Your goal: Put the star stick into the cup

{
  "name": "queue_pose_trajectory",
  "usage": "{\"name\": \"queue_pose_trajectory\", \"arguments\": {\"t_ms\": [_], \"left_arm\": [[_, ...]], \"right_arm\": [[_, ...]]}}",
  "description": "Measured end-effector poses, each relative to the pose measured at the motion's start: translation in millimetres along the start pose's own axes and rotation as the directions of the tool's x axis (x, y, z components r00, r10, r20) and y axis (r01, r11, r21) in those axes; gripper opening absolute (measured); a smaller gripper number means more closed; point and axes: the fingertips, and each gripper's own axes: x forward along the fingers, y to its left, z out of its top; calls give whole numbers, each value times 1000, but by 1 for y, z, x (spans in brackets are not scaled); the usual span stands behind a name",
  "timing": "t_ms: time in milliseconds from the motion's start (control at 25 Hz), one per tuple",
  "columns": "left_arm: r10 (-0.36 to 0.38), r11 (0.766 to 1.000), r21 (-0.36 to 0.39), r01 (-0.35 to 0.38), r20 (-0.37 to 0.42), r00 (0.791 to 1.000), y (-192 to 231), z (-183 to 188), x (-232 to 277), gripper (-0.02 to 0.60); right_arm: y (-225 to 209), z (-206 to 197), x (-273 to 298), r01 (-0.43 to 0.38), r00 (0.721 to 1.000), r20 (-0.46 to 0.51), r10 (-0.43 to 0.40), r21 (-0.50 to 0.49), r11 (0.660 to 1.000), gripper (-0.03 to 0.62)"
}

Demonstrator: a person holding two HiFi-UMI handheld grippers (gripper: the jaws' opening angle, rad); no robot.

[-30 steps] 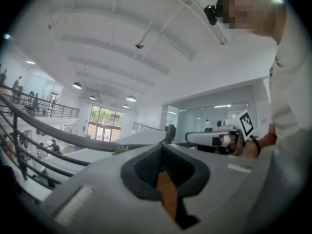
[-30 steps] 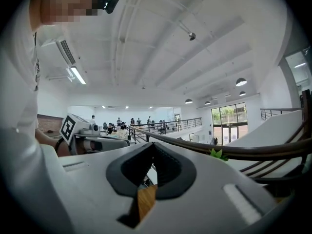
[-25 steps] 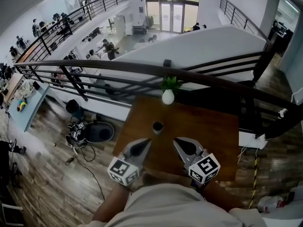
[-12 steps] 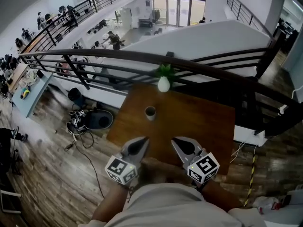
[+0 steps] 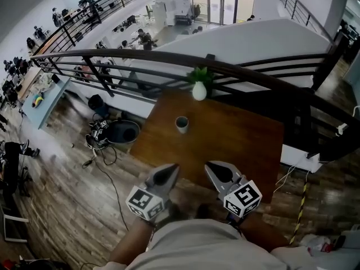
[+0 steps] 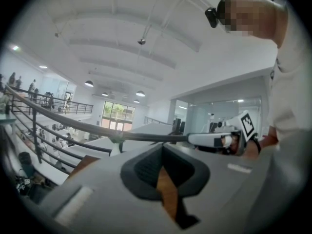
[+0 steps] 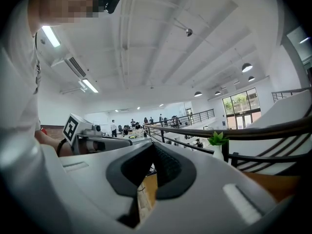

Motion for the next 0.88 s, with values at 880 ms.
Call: {"name": "queue_pose_trajectory", "arguments": {"t_ms": [880], "left_arm": [[-52,998,36,51,24,998,-5,5,-142,2]], "right_arm": [[109,2,5,107,994,17,-106,-41,993,8]]}}
